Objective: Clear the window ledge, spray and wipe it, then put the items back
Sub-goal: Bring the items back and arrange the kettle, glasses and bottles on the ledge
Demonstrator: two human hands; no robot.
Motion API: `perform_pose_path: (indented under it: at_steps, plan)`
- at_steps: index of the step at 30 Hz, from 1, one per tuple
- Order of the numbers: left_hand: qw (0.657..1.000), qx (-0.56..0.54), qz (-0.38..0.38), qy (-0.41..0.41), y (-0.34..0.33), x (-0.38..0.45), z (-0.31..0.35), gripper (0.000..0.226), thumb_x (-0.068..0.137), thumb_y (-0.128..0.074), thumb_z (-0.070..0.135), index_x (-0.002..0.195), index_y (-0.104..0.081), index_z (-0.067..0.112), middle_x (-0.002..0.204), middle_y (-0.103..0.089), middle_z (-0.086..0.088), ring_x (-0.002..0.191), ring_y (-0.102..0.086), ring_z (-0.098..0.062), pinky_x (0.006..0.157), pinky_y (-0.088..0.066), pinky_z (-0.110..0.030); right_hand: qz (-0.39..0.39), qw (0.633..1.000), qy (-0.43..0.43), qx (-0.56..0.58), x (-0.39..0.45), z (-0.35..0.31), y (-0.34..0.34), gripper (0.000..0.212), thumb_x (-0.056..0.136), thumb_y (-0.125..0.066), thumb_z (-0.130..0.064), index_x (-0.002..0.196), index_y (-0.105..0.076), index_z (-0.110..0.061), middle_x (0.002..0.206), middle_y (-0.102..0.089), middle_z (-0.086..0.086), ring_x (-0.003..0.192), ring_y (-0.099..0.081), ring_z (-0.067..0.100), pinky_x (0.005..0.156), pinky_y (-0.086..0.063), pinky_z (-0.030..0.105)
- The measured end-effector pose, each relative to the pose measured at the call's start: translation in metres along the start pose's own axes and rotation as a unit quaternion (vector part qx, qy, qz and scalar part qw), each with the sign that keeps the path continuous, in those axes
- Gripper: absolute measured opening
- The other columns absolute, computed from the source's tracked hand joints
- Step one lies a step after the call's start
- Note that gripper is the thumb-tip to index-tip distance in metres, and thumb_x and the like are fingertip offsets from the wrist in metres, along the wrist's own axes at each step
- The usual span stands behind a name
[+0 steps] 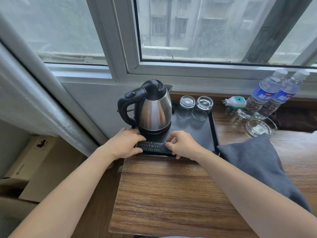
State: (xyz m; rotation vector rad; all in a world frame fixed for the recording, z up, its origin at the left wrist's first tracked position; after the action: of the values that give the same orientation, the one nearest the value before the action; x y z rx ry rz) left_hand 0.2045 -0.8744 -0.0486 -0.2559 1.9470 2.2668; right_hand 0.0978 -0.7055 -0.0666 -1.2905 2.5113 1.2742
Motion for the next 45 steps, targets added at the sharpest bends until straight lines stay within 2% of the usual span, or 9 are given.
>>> perform_pose_path:
  at_steps: [5, 8, 10, 17, 28, 31, 34, 39, 45]
  plan:
    - [1.000, -0.024, -0.002, 0.003, -0.001, 0.000, -0.001, 0.049, 0.096, -0.067, 0.044, 0.143, -0.055, 0.033, 0.138, -0.060, 0.009, 0.132, -0.050, -0.015, 0.115, -0.030, -0.036, 0.015, 1.000, -0.008, -0.024, 0.001, -0.004, 0.001, 0.017, 0.099, -0.057, -0.021, 0.107, -0.071, -0.015, 0.089, -0.073, 0.004, 0.053, -0.068, 0.018, 0.057, -0.055, 0.024]
    - [0.999, -0.038, -0.001, 0.007, -0.001, -0.002, 0.000, 0.050, 0.098, -0.065, 0.042, 0.146, -0.054, 0.033, 0.141, -0.059, 0.010, 0.135, -0.049, -0.014, 0.118, -0.027, -0.038, 0.015, 0.998, -0.004, -0.058, -0.002, -0.005, 0.003, 0.022, 0.099, -0.058, -0.019, 0.113, -0.075, -0.013, 0.105, -0.074, 0.006, 0.087, -0.067, 0.020, 0.078, -0.052, 0.027]
    - [0.999, -0.042, 0.000, 0.010, -0.002, -0.002, 0.000, 0.051, 0.099, -0.064, 0.043, 0.147, -0.053, 0.033, 0.143, -0.059, 0.010, 0.136, -0.048, -0.014, 0.119, -0.025, -0.039, 0.010, 0.997, 0.008, -0.072, -0.004, -0.005, 0.003, 0.023, 0.099, -0.063, -0.022, 0.117, -0.074, -0.012, 0.108, -0.072, 0.006, 0.097, -0.064, 0.021, 0.084, -0.050, 0.028]
    - [0.997, -0.062, 0.024, 0.036, -0.004, -0.008, -0.004, 0.049, 0.097, -0.065, 0.046, 0.144, -0.055, 0.037, 0.142, -0.059, 0.012, 0.134, -0.049, -0.012, 0.116, -0.028, -0.039, 0.012, 0.991, 0.062, -0.117, -0.007, 0.000, -0.003, 0.035, 0.090, -0.079, -0.029, 0.123, -0.071, -0.020, 0.108, -0.057, 0.004, 0.097, -0.059, 0.022, 0.089, -0.047, 0.029]
    - [0.998, -0.025, 0.036, 0.050, -0.001, -0.011, 0.005, 0.055, 0.098, -0.065, 0.041, 0.150, -0.048, 0.035, 0.142, -0.058, 0.011, 0.133, -0.050, -0.017, 0.114, -0.032, -0.042, 0.022, 0.986, 0.101, -0.128, -0.016, 0.000, -0.003, 0.039, 0.095, -0.074, -0.028, 0.132, -0.064, -0.021, 0.108, -0.046, -0.003, 0.092, -0.051, 0.016, 0.092, -0.045, 0.028]
    - [0.995, 0.029, 0.097, 0.009, 0.008, -0.015, 0.026, 0.059, 0.090, -0.076, 0.034, 0.145, -0.057, 0.027, 0.134, -0.066, 0.006, 0.123, -0.061, -0.024, 0.103, -0.045, -0.044, 0.053, 0.984, 0.122, -0.120, -0.032, 0.006, 0.009, 0.040, 0.098, -0.070, -0.027, 0.136, -0.061, -0.023, 0.114, -0.048, -0.003, 0.099, -0.055, 0.019, 0.088, -0.042, 0.027]
    - [0.986, 0.002, 0.158, -0.046, 0.016, -0.011, 0.057, 0.054, 0.082, -0.084, 0.033, 0.133, -0.067, 0.023, 0.122, -0.071, 0.008, 0.108, -0.068, -0.022, 0.090, -0.053, -0.043, 0.091, 0.979, 0.142, -0.116, -0.056, 0.017, 0.035, 0.039, 0.098, -0.069, -0.025, 0.137, -0.062, -0.022, 0.122, -0.053, -0.002, 0.113, -0.054, 0.017, 0.095, -0.040, 0.025]
    - [0.966, -0.114, 0.190, -0.131, 0.032, 0.016, 0.127, 0.051, 0.090, -0.069, 0.046, 0.137, -0.063, 0.028, 0.131, -0.065, 0.016, 0.121, -0.060, -0.013, 0.102, -0.047, -0.043, 0.195, 0.962, 0.127, -0.143, -0.112, 0.059, 0.102, 0.035, 0.090, -0.079, -0.024, 0.123, -0.071, -0.021, 0.114, -0.064, -0.001, 0.111, -0.058, 0.024, 0.096, -0.049, 0.042]
    - [0.951, -0.132, 0.172, -0.222, 0.028, 0.063, 0.213, 0.054, 0.086, -0.078, 0.042, 0.136, -0.062, 0.028, 0.132, -0.065, 0.012, 0.119, -0.062, -0.017, 0.101, -0.048, -0.042, 0.323, 0.934, 0.023, -0.151, -0.205, 0.151, 0.176, 0.035, 0.080, -0.086, -0.012, 0.113, -0.075, -0.020, 0.106, -0.068, 0.000, 0.102, -0.063, 0.031, 0.093, -0.051, 0.046]
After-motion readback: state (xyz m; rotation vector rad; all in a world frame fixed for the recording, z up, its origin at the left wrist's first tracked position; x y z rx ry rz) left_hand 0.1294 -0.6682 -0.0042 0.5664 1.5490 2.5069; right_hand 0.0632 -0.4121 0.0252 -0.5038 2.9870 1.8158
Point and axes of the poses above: each hand's wrist, its own x-axis towards the middle knuckle, its own y-axis out of the back of the hand, z = x × y, the point moved 8 cm from there along x, towards the middle knuckle
